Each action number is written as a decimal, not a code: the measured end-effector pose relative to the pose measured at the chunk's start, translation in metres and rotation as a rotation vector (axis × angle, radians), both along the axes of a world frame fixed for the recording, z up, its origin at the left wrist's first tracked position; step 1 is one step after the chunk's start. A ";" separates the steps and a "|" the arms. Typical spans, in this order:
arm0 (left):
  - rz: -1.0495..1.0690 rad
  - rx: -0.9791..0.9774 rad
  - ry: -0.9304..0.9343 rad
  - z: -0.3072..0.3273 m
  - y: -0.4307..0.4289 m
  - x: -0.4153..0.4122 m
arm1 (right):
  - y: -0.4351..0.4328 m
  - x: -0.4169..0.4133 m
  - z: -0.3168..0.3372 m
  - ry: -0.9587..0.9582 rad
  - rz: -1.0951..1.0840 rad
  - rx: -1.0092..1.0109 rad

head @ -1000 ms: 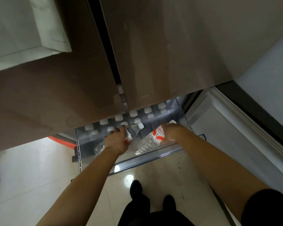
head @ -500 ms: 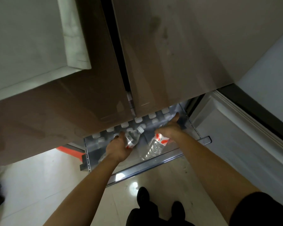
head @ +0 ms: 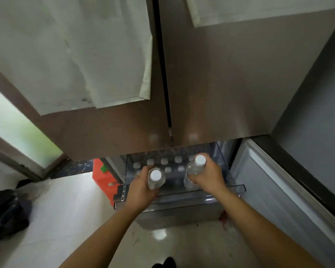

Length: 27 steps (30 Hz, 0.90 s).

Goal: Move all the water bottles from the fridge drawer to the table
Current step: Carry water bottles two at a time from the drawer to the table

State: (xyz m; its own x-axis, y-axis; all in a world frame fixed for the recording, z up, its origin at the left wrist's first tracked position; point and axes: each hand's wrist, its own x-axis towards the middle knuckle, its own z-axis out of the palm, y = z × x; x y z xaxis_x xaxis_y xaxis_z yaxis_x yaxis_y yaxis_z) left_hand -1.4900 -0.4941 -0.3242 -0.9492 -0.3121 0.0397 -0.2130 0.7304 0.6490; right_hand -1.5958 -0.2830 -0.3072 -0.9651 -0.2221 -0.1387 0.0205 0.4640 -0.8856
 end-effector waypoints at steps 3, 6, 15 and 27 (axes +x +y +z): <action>0.124 0.061 0.126 0.024 0.014 0.032 | 0.001 0.021 0.015 0.124 0.056 -0.091; 0.289 0.105 0.223 0.048 0.022 0.068 | -0.010 0.045 0.027 0.247 0.197 -0.125; 0.572 -0.021 0.440 0.107 -0.012 0.219 | -0.086 0.159 0.070 0.631 0.567 -0.267; 0.968 -0.151 0.437 0.141 -0.098 0.581 | -0.254 0.464 0.107 0.493 0.868 -0.401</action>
